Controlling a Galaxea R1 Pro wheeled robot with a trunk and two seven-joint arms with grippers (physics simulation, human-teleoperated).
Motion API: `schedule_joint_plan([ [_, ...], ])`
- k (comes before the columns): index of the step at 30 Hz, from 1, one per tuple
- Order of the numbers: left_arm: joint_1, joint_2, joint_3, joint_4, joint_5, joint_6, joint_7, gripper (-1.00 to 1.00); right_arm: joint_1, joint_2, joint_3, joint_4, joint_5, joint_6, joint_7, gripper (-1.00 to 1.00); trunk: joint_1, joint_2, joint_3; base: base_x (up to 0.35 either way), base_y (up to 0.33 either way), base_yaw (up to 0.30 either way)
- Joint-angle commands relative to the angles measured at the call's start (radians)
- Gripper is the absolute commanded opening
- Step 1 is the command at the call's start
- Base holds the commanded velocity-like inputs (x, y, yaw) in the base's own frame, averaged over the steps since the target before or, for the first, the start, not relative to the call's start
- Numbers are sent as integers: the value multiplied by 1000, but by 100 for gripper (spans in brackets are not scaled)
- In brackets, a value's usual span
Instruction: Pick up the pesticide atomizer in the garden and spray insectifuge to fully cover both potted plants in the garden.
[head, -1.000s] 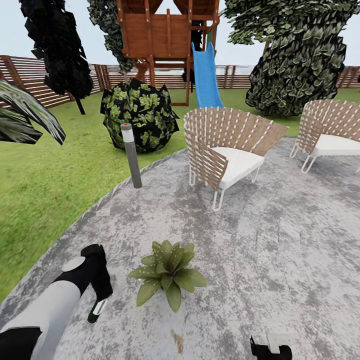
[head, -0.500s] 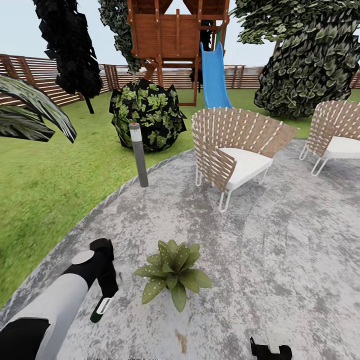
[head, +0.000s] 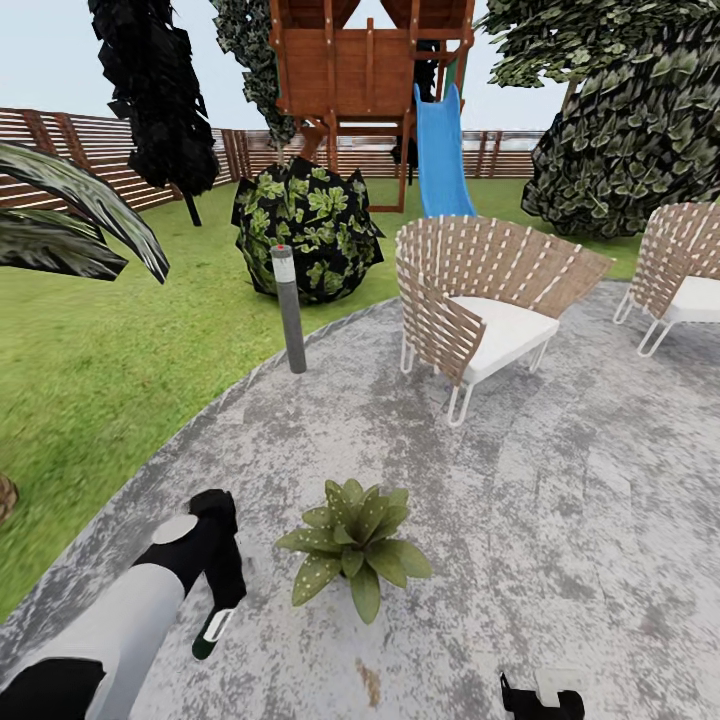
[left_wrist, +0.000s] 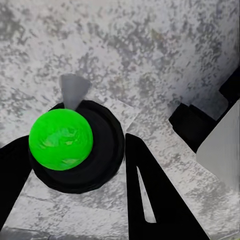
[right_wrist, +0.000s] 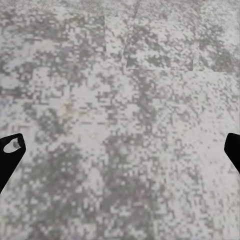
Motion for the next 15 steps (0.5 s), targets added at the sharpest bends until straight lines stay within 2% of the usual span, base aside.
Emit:
schedule_joint_plan([
  [1, -1, -3, -5, -14, -2, 12, -7, -100, -1, 0, -4, 2, 11, -3, -6, 100, 0, 0, -1, 0, 0, 0],
  [6, -9, -10, -6, -39, -4, 12, -16, -100, -1, 0, -4, 2, 11, -3, -6, 100, 0, 0, -1, 0, 0, 0],
  [7, -16, -22, -8, -41, -6, 12, -18, -100, -1, 0, -4, 2, 11, -3, -6, 100, 0, 0, -1, 0, 0, 0],
  [9, -67, -39, -8, -39, -23, 12, -53, -100, -1, 0, -4, 2, 11, -3, -6, 100, 0, 0, -1, 0, 0, 0],
  [10, -86, -43, -9, -39, -32, 12, -93, -100, -1, 0, -4, 2, 11, -3, -6, 100, 0, 0, -1, 0, 0, 0],
  [11, -99, -49, -10, -41, -43, 11, -136, -100, -1, 0, -4, 2, 11, -3, -6, 100, 0, 0, -1, 0, 0, 0],
  [12, -115, -67, -19, -42, -76, 11, -174, -100, -1, 0, -4, 1, 11, -3, -6, 100, 0, 0, -1, 0, 0, 0],
  [14, -135, -81, -27, -42, -121, 12, -184, -100, -1, 0, -4, 1, 11, -3, -6, 100, 0, 0, -1, 0, 0, 0],
  [15, -138, -84, -27, -42, -131, 13, -184, -100, -1, 0, -4, 1, 11, -3, -6, 100, 0, 0, -1, 0, 0, 0],
])
